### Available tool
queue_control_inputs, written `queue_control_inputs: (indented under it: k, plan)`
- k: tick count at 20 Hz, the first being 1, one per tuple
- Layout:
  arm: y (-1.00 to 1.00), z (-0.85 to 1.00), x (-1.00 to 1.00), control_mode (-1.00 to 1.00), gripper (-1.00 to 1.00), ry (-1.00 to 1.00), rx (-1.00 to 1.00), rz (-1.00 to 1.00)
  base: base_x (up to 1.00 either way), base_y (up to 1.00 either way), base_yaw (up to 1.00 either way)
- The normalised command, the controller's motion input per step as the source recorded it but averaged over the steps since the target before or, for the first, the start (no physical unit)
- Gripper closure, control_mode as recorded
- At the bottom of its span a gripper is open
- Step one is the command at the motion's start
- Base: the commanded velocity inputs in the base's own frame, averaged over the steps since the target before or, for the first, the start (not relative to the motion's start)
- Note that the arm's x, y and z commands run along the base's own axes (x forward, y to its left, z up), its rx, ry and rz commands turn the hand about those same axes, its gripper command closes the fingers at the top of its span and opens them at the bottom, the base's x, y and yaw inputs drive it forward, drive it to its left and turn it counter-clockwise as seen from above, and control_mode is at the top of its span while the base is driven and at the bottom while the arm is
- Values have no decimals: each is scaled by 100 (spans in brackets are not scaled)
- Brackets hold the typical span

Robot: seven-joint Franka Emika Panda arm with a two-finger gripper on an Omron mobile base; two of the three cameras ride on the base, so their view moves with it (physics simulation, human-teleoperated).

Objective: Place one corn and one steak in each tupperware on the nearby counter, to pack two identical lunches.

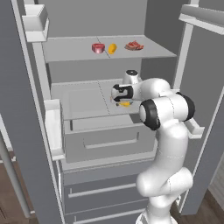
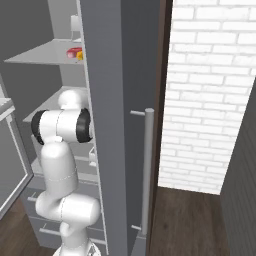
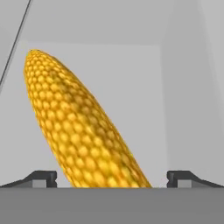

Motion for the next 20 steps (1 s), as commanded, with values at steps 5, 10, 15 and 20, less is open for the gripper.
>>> queue_control_inputs:
  k: [5,10,15,20]
  plan:
    - [0,-51,-16,-100,100,0,-1,2,0,0,0]
    - [0,-10,-11,-100,100,0,0,1,0,0,0]
    - [0,-2,-37,-100,100,-2,0,2,0,0,0]
    - [12,40,-100,-100,100,-46,0,7,0,0,0]
